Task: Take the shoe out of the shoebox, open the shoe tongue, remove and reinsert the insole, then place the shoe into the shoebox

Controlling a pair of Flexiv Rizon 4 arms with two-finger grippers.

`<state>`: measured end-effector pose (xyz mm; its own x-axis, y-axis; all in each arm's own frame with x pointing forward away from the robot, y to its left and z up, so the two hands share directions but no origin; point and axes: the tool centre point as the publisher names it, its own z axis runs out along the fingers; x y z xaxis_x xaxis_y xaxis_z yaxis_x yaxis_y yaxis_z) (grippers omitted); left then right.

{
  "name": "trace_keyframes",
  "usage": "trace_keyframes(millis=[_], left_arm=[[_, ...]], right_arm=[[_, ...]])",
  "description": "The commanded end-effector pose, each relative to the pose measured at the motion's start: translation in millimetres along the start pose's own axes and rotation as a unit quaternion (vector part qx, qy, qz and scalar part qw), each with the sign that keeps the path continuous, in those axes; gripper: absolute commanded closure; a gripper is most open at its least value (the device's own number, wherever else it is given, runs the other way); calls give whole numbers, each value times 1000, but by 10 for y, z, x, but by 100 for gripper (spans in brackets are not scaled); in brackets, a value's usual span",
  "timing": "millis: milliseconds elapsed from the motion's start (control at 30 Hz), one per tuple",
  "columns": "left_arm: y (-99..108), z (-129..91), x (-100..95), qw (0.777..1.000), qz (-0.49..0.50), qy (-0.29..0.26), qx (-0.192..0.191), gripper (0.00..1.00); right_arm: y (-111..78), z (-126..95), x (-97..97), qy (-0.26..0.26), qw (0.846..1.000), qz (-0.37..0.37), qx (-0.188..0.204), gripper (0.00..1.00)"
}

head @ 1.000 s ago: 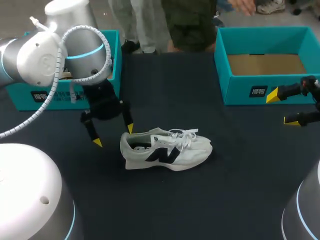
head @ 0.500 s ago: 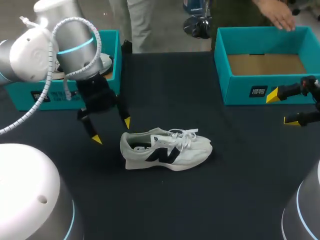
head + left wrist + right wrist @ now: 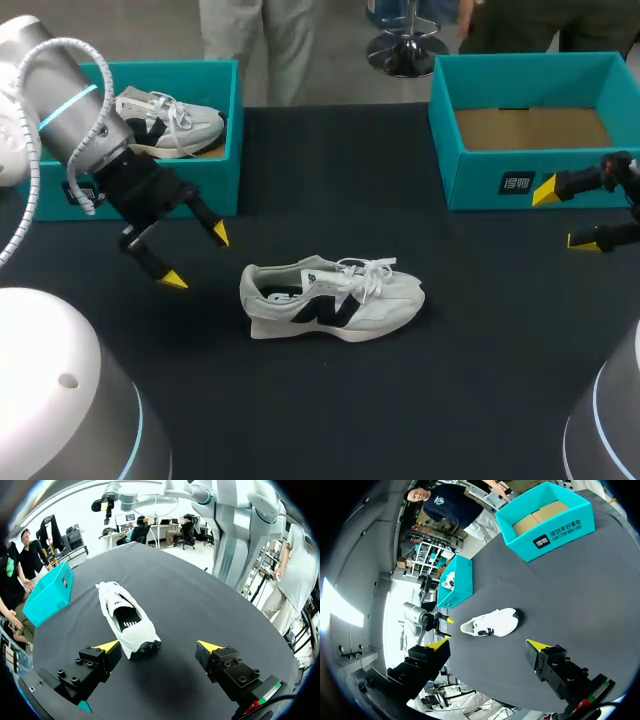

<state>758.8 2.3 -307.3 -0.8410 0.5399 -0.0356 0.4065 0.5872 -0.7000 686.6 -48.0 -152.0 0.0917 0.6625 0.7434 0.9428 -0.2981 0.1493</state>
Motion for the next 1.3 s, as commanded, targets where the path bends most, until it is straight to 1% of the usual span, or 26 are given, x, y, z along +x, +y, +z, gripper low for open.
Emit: trace_keyframes(millis=[33,67,133,300,333,367,400,467,500,533,600,667,1133,1233,1267,1300], left_arm=[[88,5,127,996,-28,-81,39,0],[102,5,145,994,-34,-88,55,0],[119,26,178,993,-37,-95,63,0],[187,136,222,993,-44,-87,61,0],[205,144,228,992,-39,-94,69,0],[227,149,233,992,-39,-99,62,0],[248,152,234,990,-42,-108,76,0],[280,137,257,986,-51,-139,75,0],[295,130,277,981,-55,-165,83,0],[314,120,293,978,-63,-184,80,0],[347,140,310,971,-80,-208,89,0],[364,165,325,967,-92,-219,93,0],[364,165,325,967,-92,-219,93,0],[446,255,258,955,-135,-234,126,0],[475,272,240,952,-133,-246,126,0],[502,283,220,947,-141,-254,134,0]], right_arm=[[-21,-4,-5,-1,1000,0,-2,0],[-21,-4,-5,-1,1000,0,-2,0],[-21,-4,-5,-1,1000,0,-2,0],[-21,-4,-5,-1,1000,0,-2,0],[-21,-4,-5,-1,1000,0,-2,0],[-21,-4,-5,-1,1000,0,-2,0],[-21,-4,-5,-1,1000,0,-2,0],[-21,-4,-5,-1,1000,0,-2,0],[-21,-4,-5,-1,1000,0,-2,0],[-21,-4,-5,-1,1000,0,-2,0],[-21,-4,-5,-1,1000,0,-2,0],[-21,-4,-5,-1,1000,0,-2,0],[-21,-4,-5,-1,1000,0,-2,0],[-21,-4,-5,-1,1000,0,-2,0],[-21,-4,-5,-1,1000,0,-2,0],[-21,-4,-5,-1,1000,0,-2,0]])
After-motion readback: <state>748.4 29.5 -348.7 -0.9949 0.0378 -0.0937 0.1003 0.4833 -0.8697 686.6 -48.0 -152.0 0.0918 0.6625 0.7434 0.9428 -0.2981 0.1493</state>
